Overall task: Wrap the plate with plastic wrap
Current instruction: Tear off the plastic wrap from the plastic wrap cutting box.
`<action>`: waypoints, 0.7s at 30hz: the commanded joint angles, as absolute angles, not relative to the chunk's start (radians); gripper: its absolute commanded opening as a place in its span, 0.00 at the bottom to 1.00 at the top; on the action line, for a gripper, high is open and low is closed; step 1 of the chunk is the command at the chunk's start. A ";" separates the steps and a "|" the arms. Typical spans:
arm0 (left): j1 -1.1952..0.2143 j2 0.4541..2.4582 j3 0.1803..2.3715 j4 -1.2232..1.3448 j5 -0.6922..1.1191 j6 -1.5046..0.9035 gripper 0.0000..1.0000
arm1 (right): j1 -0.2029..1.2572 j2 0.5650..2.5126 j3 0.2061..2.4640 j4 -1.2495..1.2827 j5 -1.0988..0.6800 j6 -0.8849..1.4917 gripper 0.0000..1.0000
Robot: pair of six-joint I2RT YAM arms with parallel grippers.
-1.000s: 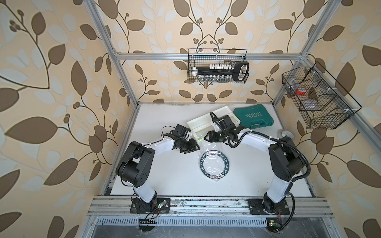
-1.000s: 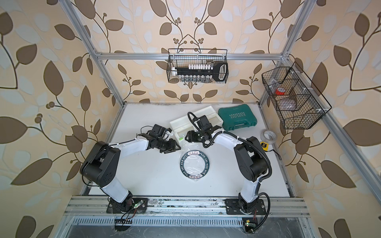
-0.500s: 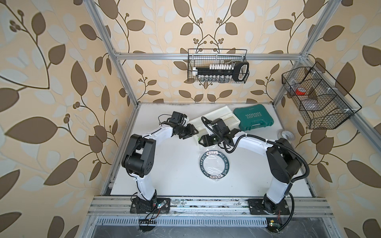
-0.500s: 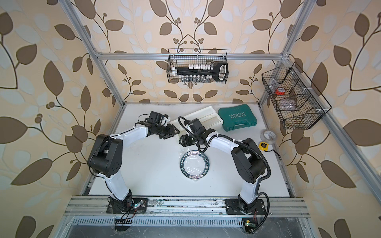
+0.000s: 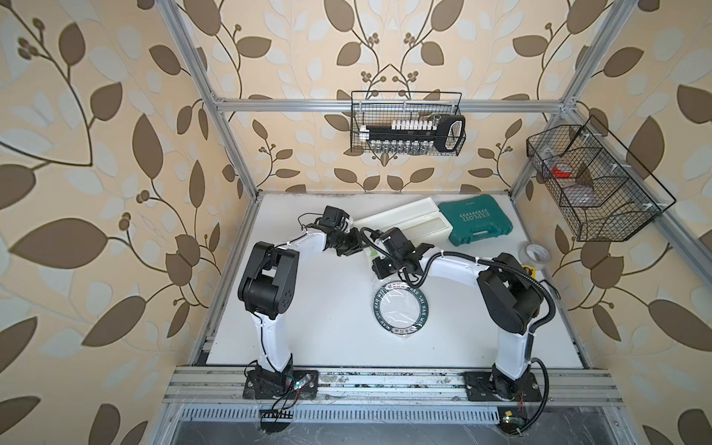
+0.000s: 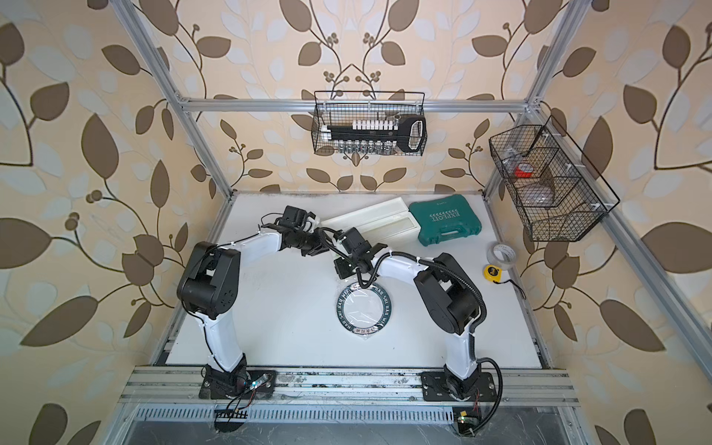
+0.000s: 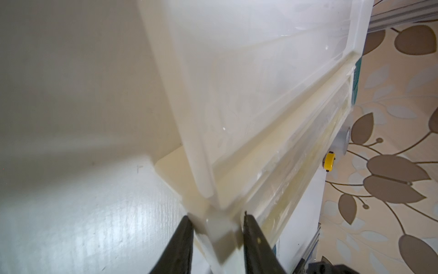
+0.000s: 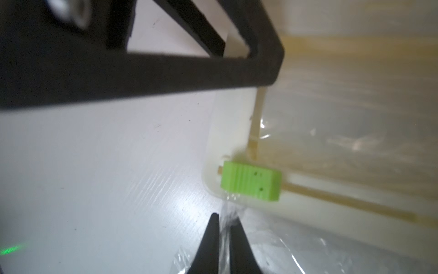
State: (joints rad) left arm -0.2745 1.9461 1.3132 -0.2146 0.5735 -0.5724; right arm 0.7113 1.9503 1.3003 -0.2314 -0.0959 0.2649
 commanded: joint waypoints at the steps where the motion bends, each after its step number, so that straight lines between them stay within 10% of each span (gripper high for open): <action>1: -0.263 2.030 1.374 -0.230 0.529 -0.542 0.27 | 0.745 2.003 1.342 -0.292 -0.033 0.240 0.04; 14: -0.257 2.148 1.546 -0.268 0.564 -0.545 0.24 | 0.780 2.053 1.311 -0.332 0.003 0.232 0.02; 21: -0.243 2.099 1.635 -0.359 0.561 -0.501 0.47 | 0.696 1.990 1.391 -0.373 -0.071 0.232 0.41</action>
State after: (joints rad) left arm -0.2478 2.1208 1.5780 -0.2909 0.5835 -0.5419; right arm 0.7330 2.0277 1.3453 -0.3294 -0.0368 0.2405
